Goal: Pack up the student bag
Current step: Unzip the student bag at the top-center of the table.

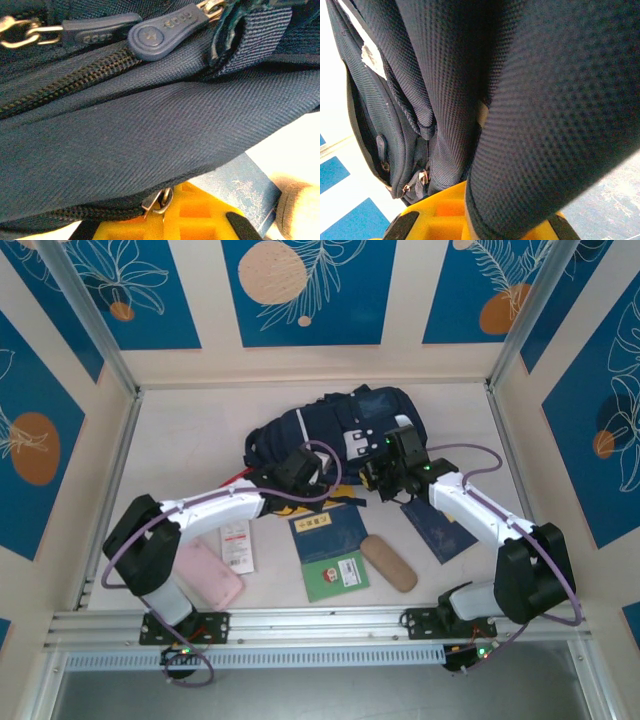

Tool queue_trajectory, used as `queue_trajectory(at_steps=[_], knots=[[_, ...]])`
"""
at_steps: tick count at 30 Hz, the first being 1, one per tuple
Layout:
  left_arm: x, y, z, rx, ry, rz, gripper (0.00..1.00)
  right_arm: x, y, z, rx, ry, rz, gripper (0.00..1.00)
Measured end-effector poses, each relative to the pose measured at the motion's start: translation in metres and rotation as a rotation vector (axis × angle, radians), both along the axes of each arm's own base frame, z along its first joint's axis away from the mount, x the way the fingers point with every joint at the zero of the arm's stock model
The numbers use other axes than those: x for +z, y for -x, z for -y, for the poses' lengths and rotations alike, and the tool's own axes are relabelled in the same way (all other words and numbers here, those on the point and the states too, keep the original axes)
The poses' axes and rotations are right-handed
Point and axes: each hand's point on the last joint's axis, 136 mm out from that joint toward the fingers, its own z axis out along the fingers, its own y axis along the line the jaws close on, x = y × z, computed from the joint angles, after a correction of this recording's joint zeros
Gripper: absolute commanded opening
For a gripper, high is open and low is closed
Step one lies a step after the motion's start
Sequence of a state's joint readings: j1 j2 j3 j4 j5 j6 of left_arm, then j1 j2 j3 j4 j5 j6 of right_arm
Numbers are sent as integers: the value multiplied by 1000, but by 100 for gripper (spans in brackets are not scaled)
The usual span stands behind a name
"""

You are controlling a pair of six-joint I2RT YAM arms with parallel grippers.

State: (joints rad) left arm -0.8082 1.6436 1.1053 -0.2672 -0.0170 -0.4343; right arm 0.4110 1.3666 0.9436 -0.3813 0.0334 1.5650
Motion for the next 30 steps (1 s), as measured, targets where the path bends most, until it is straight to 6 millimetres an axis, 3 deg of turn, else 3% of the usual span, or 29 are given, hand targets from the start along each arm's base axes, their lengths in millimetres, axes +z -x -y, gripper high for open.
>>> queue_trajectory(at_steps=[11,21,30], knots=[[-13,6,-11,-14,46,-92,0,-13,3,7,15,1,-7,0],[-13,5,-31,21,101,-135,0,-20,2,14,13,-7,-1,0],[-10,5,-35,30,145,-153,0,-23,-3,24,29,-9,4,0]])
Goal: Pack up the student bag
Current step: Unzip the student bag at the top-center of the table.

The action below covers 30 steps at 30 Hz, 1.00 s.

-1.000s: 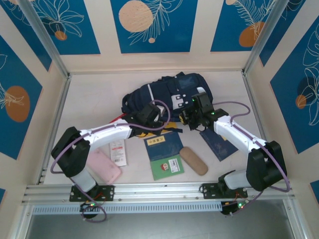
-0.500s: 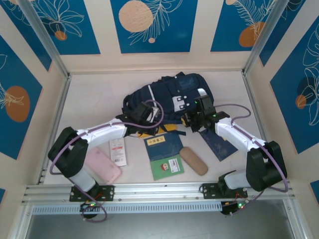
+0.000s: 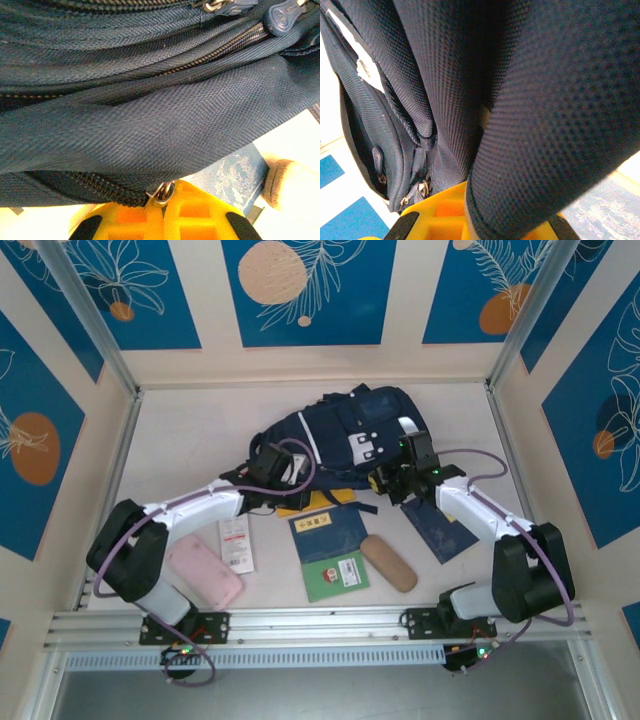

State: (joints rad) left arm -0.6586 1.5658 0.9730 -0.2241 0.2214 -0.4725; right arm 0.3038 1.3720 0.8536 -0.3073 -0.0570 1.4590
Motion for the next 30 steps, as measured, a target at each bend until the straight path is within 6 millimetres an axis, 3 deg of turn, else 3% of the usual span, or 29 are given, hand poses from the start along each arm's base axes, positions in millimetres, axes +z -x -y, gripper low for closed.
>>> queue_trajectory(at_steps=[9,13,16,20,26,30], knots=[[5,1,0,1,47,-32,0,-17,-21,35,-22,73,-57,3],[10,1,4,4,80,-55,0,-15,-25,41,-4,106,-56,44],[15,1,7,10,100,-75,0,-12,-25,43,-3,131,-47,57],[19,2,15,5,114,-99,0,1,-12,40,4,167,-38,59],[22,8,20,8,129,-128,0,38,10,12,62,132,55,56],[21,11,24,15,142,-147,0,29,30,-13,78,54,20,59]])
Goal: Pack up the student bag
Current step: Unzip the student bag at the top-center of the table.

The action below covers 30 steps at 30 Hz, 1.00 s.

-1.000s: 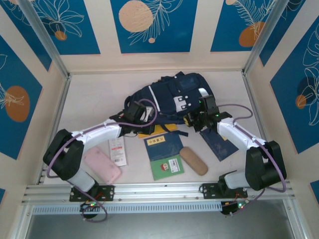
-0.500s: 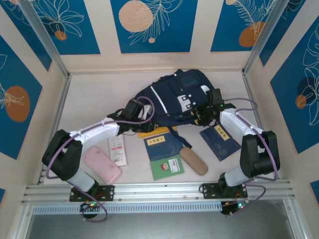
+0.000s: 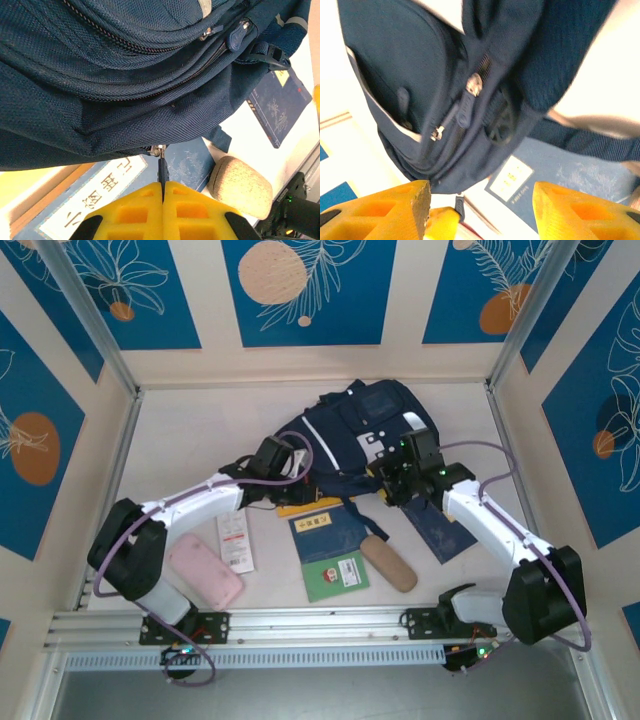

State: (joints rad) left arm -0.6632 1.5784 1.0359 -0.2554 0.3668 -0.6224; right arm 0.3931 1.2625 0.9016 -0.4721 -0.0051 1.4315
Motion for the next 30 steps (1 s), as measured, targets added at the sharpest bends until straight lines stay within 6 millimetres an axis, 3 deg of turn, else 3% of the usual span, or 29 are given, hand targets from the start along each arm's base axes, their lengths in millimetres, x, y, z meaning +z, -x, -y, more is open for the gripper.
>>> queue_trajectory(at_steps=[4,10,14,19,24,30], knots=[[-7,3,0,16,11,-20,0,-21,8,-25,-2,-52,-93,69],[-12,5,1,39,33,-41,0,-42,2,-46,-56,-108,-160,66],[-13,5,3,51,45,-49,0,-55,-7,-48,-101,-118,-179,49],[-18,8,3,58,54,-64,0,-70,-19,-51,-134,-124,-182,0],[-21,11,0,54,42,-63,0,-71,-23,-52,-145,-144,-173,0],[-9,14,-13,30,-54,-3,45,-53,-23,-52,-142,-166,-137,0]])
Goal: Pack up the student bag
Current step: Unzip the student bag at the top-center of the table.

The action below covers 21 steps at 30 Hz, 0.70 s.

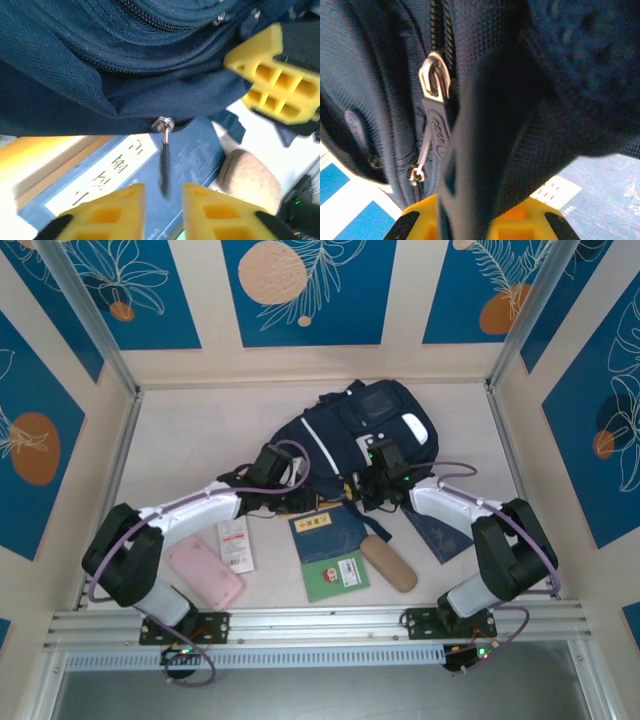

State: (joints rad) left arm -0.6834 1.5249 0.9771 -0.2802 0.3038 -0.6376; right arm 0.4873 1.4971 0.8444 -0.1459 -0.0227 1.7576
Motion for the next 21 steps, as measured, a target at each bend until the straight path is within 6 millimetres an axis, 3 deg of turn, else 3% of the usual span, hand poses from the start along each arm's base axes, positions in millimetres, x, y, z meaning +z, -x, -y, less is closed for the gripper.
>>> queue_trajectory(at_steps=[3,6,13,17,21], knots=[[12,-1,-9,-12,-60,40,54,5,1,1,-1,-4,8,0],[25,-6,-14,-24,-104,83,57,8,3,2,-1,-4,8,0],[42,2,-4,-121,-175,161,51,17,2,2,-3,-3,13,0],[38,10,6,-188,-216,193,51,23,0,1,-3,-6,17,0],[22,10,7,-225,-279,200,52,23,1,1,-3,-4,14,0]])
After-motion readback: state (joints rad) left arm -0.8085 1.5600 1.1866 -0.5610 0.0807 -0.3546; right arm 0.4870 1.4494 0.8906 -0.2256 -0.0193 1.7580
